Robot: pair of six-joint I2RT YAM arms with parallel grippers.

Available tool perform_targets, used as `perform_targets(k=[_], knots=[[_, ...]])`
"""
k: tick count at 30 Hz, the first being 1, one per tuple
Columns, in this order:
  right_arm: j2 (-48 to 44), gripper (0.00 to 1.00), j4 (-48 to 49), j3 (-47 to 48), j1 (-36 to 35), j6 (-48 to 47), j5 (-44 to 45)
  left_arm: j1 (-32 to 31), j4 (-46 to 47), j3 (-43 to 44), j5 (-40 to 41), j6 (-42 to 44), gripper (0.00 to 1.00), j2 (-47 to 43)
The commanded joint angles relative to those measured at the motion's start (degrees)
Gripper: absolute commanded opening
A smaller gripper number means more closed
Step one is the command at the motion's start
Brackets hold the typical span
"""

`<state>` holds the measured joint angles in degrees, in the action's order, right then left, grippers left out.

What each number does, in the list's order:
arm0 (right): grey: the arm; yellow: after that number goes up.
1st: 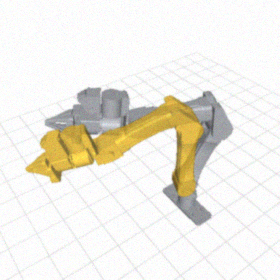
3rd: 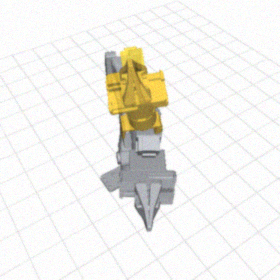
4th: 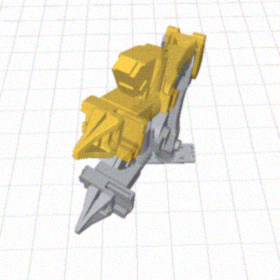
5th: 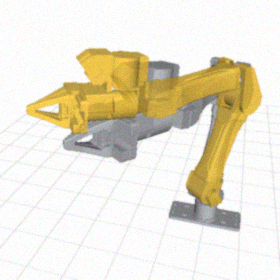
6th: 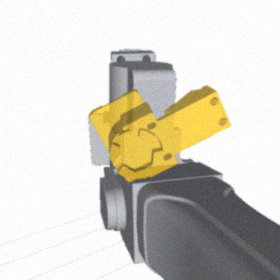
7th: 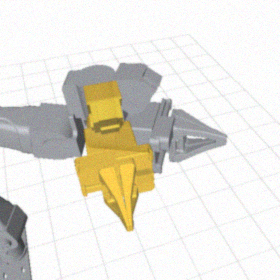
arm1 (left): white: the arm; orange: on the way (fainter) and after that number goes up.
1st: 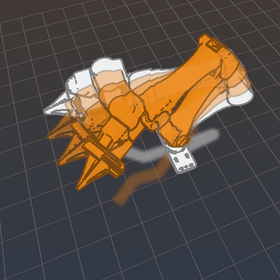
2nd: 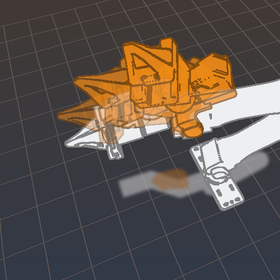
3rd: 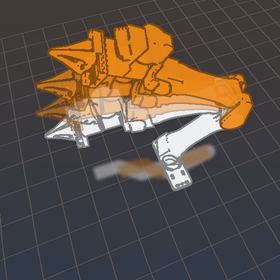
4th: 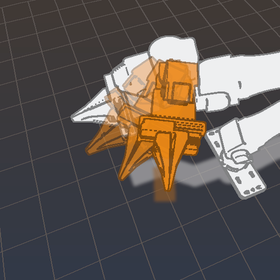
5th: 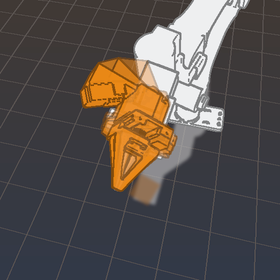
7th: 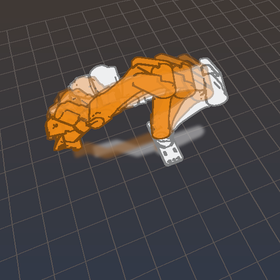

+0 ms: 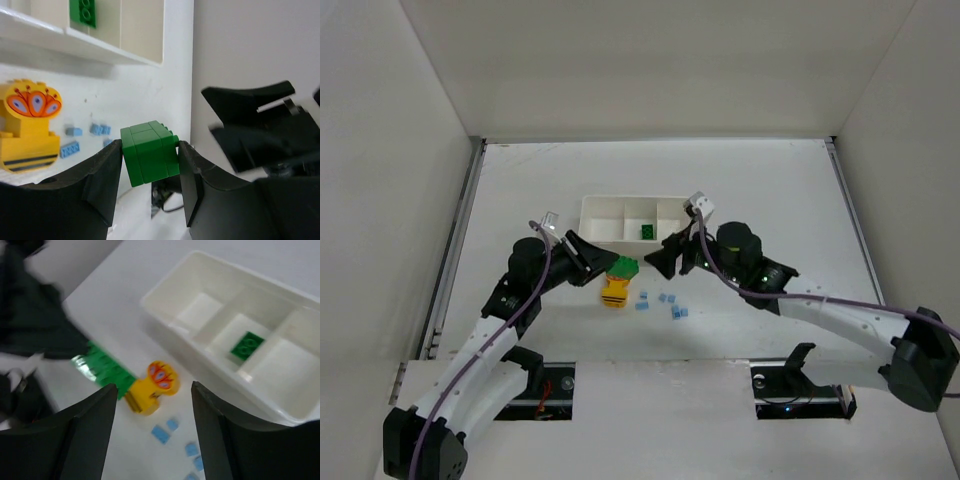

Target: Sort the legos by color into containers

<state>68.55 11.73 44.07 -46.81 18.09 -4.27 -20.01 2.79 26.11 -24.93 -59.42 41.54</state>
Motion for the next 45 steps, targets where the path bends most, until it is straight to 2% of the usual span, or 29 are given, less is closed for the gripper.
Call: perform_targets(k=[1, 5, 10, 18, 28, 34, 40, 42, 45], knots=[[-4.6, 0.74, 3.1, -3.0, -5.3, -7.7, -12.0, 0.2, 0.2, 3.2, -10.5, -2.2, 0.17, 1.3], [-6.3, 0.82, -0.2, -3.1, -6.3, -9.7, -12.6, -2.0, 0.6, 3.3, -17.3, -2.9, 0.17, 1.5], [-8.6, 0.88, -1.4, -3.1, -6.5, -9.7, -15.5, -3.6, 1.3, 1.9, -20.2, -4.2, 0.17, 0.3], [-8.7, 0.82, -0.8, -3.7, -6.4, -7.7, -19.5, -5.5, 2.1, 2.4, -20.7, -4.3, 0.17, 0.5], [-4.7, 0.82, -0.1, -3.4, -7.3, -6.5, -20.3, -5.6, 3.8, 2.8, -20.9, -4.5, 0.17, 2.2], [-2.3, 0.66, 1.5, -2.8, -7.4, -5.8, -19.2, -6.1, 4.9, 2.6, -20.8, -4.7, 0.17, 2.8], [-1.9, 0.38, 3.5, -2.8, -7.4, -4.8, -18.5, -6.2, 5.0, 2.1, -20.2, -4.7, 0.19, 3.0], [-2.1, 0.34, 4.5, -2.9, -7.4, -3.6, -18.1, -6.1, 5.6, 2.1, -19.5, -4.6, 0.25, 2.8], [-2.2, 0.31, 6.5, -3.4, -7.4, -1.5, -17.9, -5.1, 7.8, 1.9, -16.7, -4.7, 0.45, 1.7]])
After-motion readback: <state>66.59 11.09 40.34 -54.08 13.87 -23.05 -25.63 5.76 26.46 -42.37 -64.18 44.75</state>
